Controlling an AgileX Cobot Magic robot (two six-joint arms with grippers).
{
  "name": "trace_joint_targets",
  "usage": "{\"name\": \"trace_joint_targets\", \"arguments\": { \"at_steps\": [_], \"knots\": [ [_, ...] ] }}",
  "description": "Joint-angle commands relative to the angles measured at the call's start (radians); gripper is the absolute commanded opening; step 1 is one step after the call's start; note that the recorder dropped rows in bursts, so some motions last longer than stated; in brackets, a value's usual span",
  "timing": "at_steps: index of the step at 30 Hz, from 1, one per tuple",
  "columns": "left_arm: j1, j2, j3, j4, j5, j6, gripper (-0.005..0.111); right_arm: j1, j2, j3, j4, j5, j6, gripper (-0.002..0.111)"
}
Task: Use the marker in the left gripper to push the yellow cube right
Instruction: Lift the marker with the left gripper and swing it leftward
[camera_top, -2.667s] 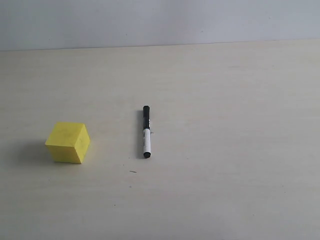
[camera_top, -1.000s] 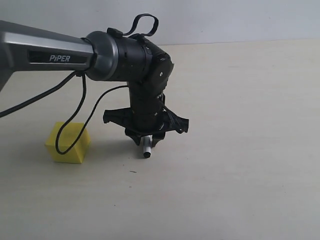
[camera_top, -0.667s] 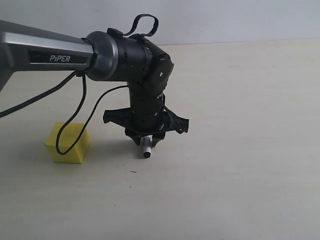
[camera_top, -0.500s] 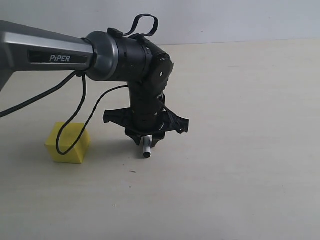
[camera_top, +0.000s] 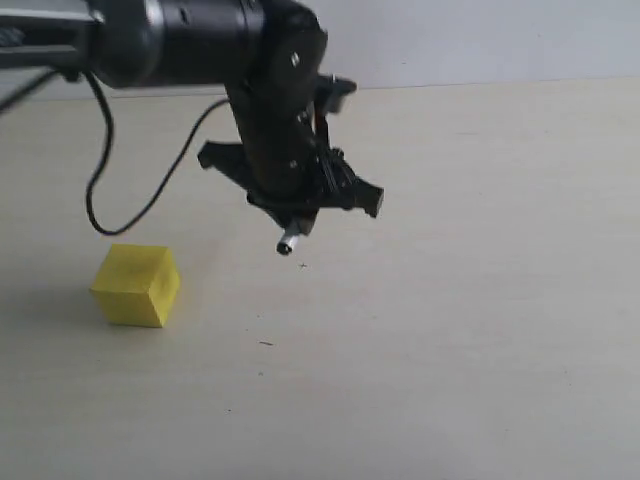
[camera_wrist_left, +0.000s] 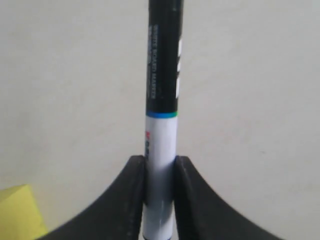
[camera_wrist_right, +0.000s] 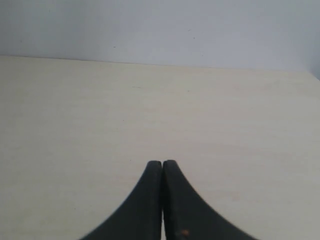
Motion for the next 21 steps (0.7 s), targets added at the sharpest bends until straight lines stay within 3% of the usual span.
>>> {"name": "trace_joint_targets", "arguments": {
  "at_steps": [1, 5, 9, 12, 18, 21],
  "knots": [
    [0.005, -0.184, 0.036, 0.094, 0.110, 0.050, 0.000, -0.004, -0.006, 0.003, 0.000, 0.000, -0.001, 0.000],
    [0.028, -0.352, 0.157, 0.246, 0.210, 0.050, 0.000, -0.004, -0.006, 0.003, 0.000, 0.000, -0.001, 0.000],
    [0.124, -0.520, 0.332, 0.303, 0.224, 0.025, 0.000, -0.004, -0.006, 0.003, 0.000, 0.000, -0.001, 0.000],
    [0.248, -0.625, 0.452, 0.339, 0.222, 0.034, 0.000, -0.004, -0.006, 0.003, 0.000, 0.000, -0.001, 0.000],
    [0.559, -0.726, 0.642, 0.403, 0.206, 0.043, 0.000, -0.004, -0.006, 0.003, 0.000, 0.000, -0.001, 0.000],
    [0.645, -0.721, 0.721, 0.396, 0.182, 0.136, 0.000, -0.004, -0.006, 0.003, 0.000, 0.000, -0.001, 0.000]
  ]
}}
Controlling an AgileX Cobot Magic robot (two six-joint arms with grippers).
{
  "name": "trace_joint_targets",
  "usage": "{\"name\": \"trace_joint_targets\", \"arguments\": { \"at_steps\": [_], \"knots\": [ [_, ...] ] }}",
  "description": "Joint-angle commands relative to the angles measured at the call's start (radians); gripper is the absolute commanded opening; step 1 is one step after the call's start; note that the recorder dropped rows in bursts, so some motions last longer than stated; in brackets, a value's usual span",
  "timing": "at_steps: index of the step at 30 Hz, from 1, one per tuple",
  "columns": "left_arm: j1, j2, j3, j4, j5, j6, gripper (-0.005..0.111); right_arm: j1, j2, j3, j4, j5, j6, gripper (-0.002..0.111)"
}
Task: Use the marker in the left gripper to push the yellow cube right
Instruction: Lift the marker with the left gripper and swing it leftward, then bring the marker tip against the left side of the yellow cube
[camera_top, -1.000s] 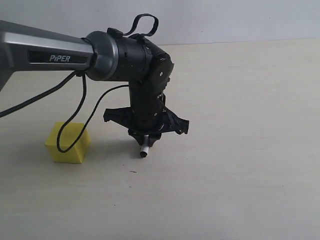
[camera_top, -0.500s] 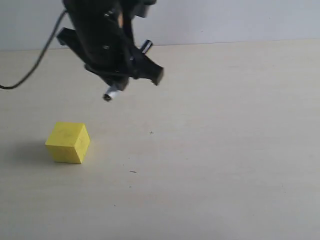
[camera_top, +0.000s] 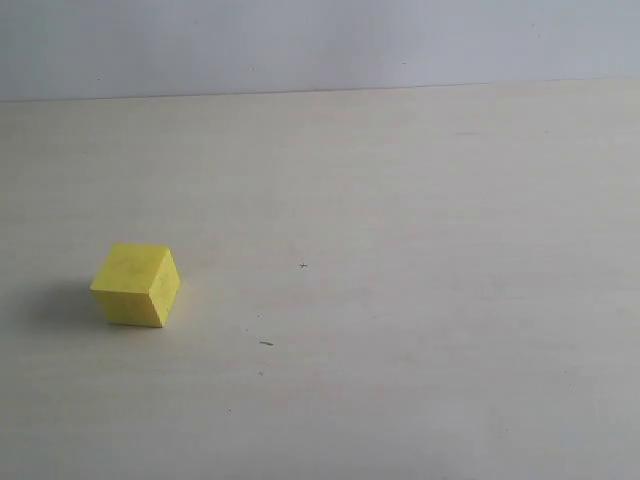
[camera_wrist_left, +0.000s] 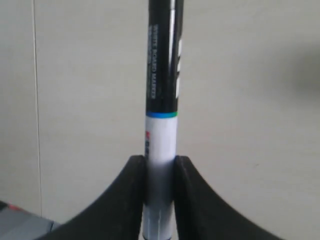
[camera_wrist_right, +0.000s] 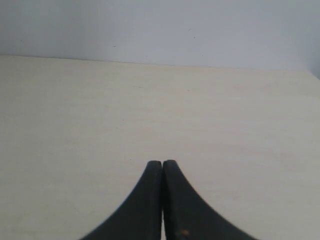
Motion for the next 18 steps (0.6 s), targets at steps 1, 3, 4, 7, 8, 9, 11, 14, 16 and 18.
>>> {"name": "trace_joint_targets", "arguments": {
  "at_steps": [1, 3, 4, 7, 8, 9, 11, 14, 16, 18],
  "knots": [
    [0.126, 0.000, 0.124, -0.004, -0.049, 0.159, 0.000, -0.004, -0.006, 0.003, 0.000, -0.002, -0.001, 0.000],
    [0.138, 0.012, 0.162, -0.004, -0.105, 0.297, 0.000, -0.004, -0.006, 0.003, 0.000, -0.002, -0.001, 0.000],
    [0.140, 0.021, 0.180, -0.004, -0.149, 0.337, 0.000, -0.004, -0.006, 0.003, 0.000, -0.002, -0.001, 0.000],
    [0.140, 0.048, 0.223, -0.004, -0.305, 0.405, 0.000, -0.004, -0.006, 0.003, 0.000, -0.002, -0.001, 0.000],
    [0.140, 0.061, 0.233, -0.004, -0.360, 0.450, 0.000, -0.004, -0.006, 0.003, 0.000, -0.002, -0.001, 0.000],
    [0.140, 0.072, 0.240, -0.004, -0.398, 0.495, 0.000, -0.004, -0.006, 0.003, 0.000, -0.002, -0.001, 0.000],
    [0.140, 0.100, 0.249, -0.002, -0.458, 0.647, 0.000, -0.004, -0.006, 0.003, 0.000, -0.002, -0.001, 0.000],
    [0.140, 0.151, 0.252, 0.003, -0.462, 0.827, 0.000, -0.004, -0.006, 0.003, 0.000, -0.002, -0.001, 0.000],
    [0.140, 0.186, 0.252, 0.012, -0.462, 0.884, 0.000, -0.004, -0.006, 0.003, 0.000, -0.002, -0.001, 0.000],
    [0.140, 0.221, 0.252, 0.012, -0.473, 0.917, 0.000, -0.004, -0.006, 0.003, 0.000, -0.002, -0.001, 0.000]
  ]
}}
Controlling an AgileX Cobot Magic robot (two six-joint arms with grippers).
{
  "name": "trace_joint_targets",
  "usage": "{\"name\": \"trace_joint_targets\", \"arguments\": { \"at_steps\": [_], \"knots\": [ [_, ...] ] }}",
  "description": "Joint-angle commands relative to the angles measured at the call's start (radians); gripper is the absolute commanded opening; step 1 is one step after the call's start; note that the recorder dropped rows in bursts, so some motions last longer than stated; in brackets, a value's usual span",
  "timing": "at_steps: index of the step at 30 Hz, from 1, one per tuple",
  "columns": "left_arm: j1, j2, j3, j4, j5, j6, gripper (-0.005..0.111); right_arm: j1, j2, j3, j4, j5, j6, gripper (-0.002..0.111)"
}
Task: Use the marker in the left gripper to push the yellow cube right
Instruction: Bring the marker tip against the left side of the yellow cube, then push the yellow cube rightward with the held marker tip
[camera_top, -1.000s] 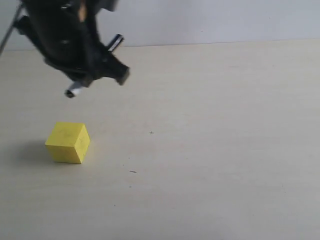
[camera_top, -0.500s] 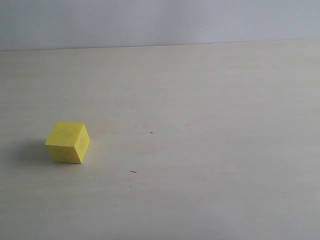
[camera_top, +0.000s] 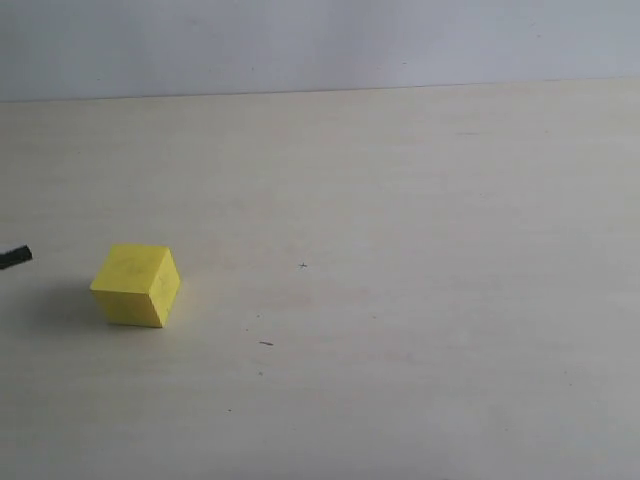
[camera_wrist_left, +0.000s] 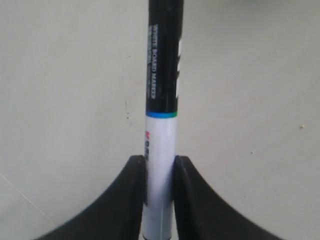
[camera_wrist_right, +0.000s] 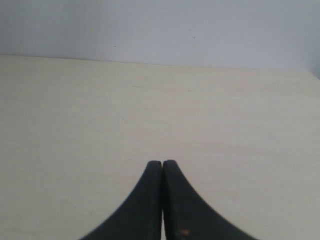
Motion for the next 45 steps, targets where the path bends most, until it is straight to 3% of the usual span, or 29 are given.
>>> {"name": "trace_joint_targets", "arguments": {
  "at_steps": [1, 11, 18, 24, 26, 29, 31, 37, 40, 42, 45],
  "knots": [
    [0.003, 0.072, 0.004, 0.008, -0.040, 0.123, 0.000, -0.004, -0.006, 0.003, -0.006, -0.002, -0.001, 0.000],
    [0.003, 0.153, 0.004, 0.004, -0.092, 0.283, 0.000, -0.004, -0.006, 0.003, -0.006, -0.002, -0.001, 0.000],
    [-0.001, 0.153, 0.004, -0.019, -0.251, 0.290, 0.000, -0.004, -0.006, 0.003, -0.006, -0.002, -0.001, 0.000],
    [-0.005, 0.153, 0.004, -0.029, -0.253, 0.290, 0.000, -0.004, -0.006, 0.003, -0.006, -0.002, -0.001, 0.000],
    [-0.043, 0.153, 0.006, -0.096, -0.243, 0.334, 0.000, -0.004, -0.006, 0.003, -0.006, -0.002, -0.001, 0.000],
    [-0.196, 0.153, 0.006, -0.252, -0.231, 0.588, 0.000, -0.004, -0.006, 0.003, -0.006, -0.002, -0.001, 0.000],
    [-0.251, 0.153, 0.006, -0.239, -0.231, 0.581, 0.000, -0.004, -0.006, 0.003, -0.006, -0.002, -0.001, 0.000],
    [-0.253, 0.153, 0.004, -0.221, -0.186, 0.462, 0.000, -0.004, -0.006, 0.003, -0.006, -0.002, -0.001, 0.000],
    [-0.257, 0.153, 0.004, -0.247, -0.246, 0.462, 0.000, -0.004, -0.006, 0.003, -0.006, -0.002, -0.001, 0.000],
    [-0.318, 0.153, 0.004, -0.280, -0.365, 0.462, 0.000, -0.004, -0.006, 0.003, -0.006, -0.002, -0.001, 0.000],
    [-0.360, 0.153, 0.004, -0.229, -0.352, 0.462, 0.000, -0.004, -0.006, 0.003, -0.006, -0.002, -0.001, 0.000]
  ]
}}
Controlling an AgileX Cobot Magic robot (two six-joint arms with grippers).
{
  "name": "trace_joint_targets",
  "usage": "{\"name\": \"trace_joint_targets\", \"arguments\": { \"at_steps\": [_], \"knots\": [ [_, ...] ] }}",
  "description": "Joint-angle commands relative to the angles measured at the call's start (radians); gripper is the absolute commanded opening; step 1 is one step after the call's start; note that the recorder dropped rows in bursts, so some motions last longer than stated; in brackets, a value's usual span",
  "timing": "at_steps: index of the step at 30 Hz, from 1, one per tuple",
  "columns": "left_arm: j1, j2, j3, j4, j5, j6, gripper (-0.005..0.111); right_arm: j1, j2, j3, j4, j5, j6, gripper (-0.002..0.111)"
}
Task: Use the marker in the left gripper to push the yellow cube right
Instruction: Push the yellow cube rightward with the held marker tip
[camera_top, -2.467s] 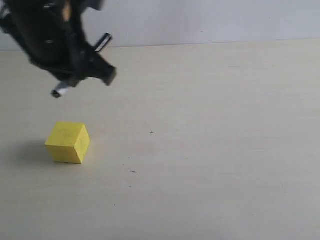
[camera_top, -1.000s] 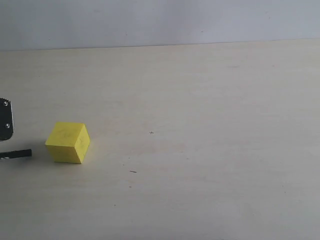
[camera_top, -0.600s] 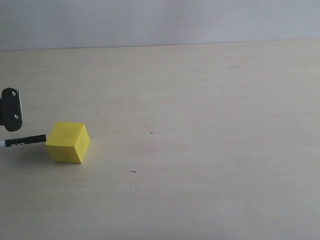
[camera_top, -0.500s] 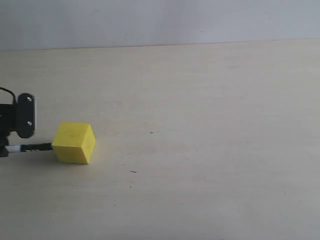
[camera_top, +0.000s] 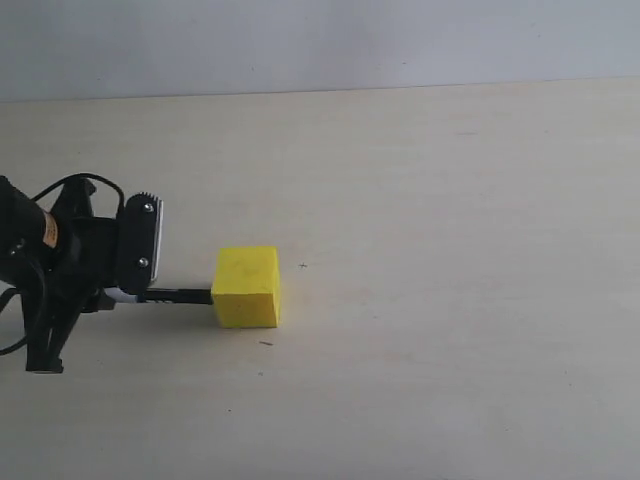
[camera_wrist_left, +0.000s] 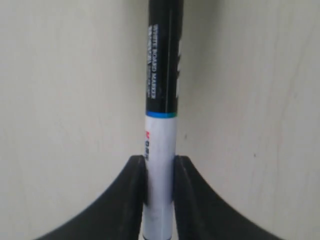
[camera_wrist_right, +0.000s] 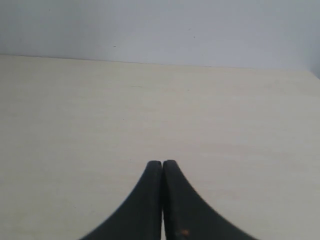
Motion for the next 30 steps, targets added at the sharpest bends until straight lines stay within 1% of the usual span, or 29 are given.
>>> {"name": "trace_joint_targets", "arguments": {
  "at_steps": [1, 3, 6, 10, 13, 15, 16, 18, 21, 26, 30],
  "knots": [
    [-0.027, 0.000, 0.001, 0.028, 0.008, -0.011, 0.000, -0.004, -0.006, 0.003, 0.000, -0.004, -0.001, 0.000],
    [-0.008, 0.000, 0.001, 0.028, 0.019, -0.011, 0.000, -0.004, -0.006, 0.003, 0.000, -0.004, -0.001, 0.000],
    [-0.004, 0.000, 0.001, 0.034, 0.008, -0.011, 0.000, -0.004, -0.006, 0.003, 0.000, -0.004, -0.001, 0.000],
    [-0.004, 0.005, 0.001, 0.035, -0.082, -0.017, 0.000, -0.004, -0.006, 0.003, 0.000, -0.004, -0.001, 0.000],
    [-0.019, 0.012, 0.001, 0.021, -0.149, -0.031, 0.000, -0.004, -0.006, 0.003, 0.000, -0.004, -0.001, 0.000],
    [-0.047, 0.016, 0.001, -0.010, -0.182, -0.038, 0.000, -0.004, -0.006, 0.003, 0.000, -0.004, -0.001, 0.000],
    [-0.071, 0.016, 0.001, -0.012, -0.184, -0.038, 0.000, -0.004, -0.006, 0.003, 0.000, -0.004, -0.001, 0.000],
    [-0.109, 0.016, 0.001, -0.010, -0.180, -0.038, 0.000, -0.004, -0.006, 0.003, 0.000, -0.004, -0.001, 0.000],
    [-0.115, 0.016, 0.001, -0.005, -0.164, -0.038, 0.000, -0.004, -0.006, 0.003, 0.000, -0.004, -0.001, 0.000],
    [-0.087, 0.016, 0.001, -0.005, -0.084, -0.040, 0.000, -0.004, -0.006, 0.003, 0.000, -0.004, -0.001, 0.000],
    [-0.065, 0.016, 0.001, -0.005, -0.056, -0.040, 0.000, -0.004, -0.006, 0.003, 0.000, -0.004, -0.001, 0.000]
  ]
}}
